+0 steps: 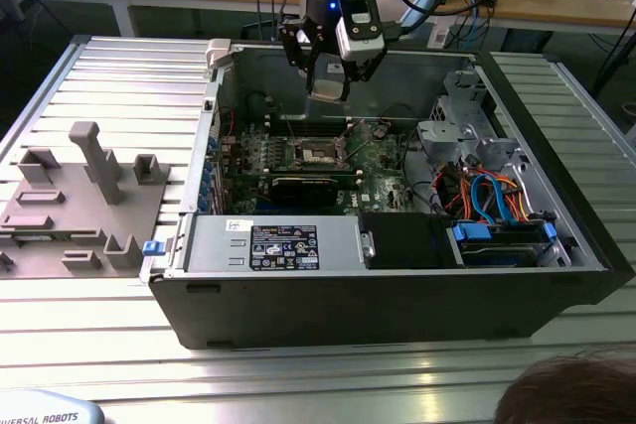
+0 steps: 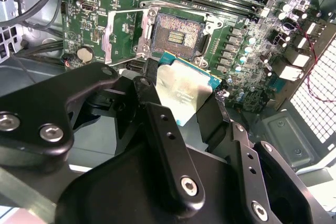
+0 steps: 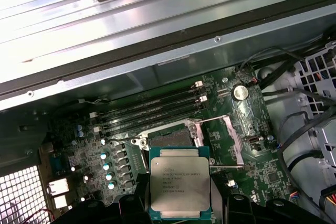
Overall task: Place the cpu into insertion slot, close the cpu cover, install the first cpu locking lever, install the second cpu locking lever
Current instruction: 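Place the cpu into insertion slot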
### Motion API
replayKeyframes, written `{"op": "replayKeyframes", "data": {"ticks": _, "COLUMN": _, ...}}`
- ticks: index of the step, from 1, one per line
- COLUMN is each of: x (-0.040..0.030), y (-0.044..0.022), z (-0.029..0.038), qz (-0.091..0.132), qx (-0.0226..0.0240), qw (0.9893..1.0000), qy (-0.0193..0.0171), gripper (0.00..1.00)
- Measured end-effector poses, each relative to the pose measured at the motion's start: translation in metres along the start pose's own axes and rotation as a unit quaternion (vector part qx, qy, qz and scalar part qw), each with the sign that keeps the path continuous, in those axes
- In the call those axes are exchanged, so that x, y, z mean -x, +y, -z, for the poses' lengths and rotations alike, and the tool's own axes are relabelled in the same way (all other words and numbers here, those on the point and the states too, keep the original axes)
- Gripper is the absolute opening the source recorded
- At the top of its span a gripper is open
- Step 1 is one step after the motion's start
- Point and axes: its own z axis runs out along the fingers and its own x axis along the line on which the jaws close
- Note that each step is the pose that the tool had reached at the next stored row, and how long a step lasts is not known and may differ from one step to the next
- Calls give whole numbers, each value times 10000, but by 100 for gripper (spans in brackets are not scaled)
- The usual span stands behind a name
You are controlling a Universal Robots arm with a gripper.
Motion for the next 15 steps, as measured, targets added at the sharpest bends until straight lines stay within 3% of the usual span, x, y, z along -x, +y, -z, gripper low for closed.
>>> {"op": "replayKeyframes", "data": {"ticks": 15, "x": 0, "y": 0, "z": -3, "qz": -48, "qx": -2, "qw": 10000, "qy": -5, "gripper": 54}}
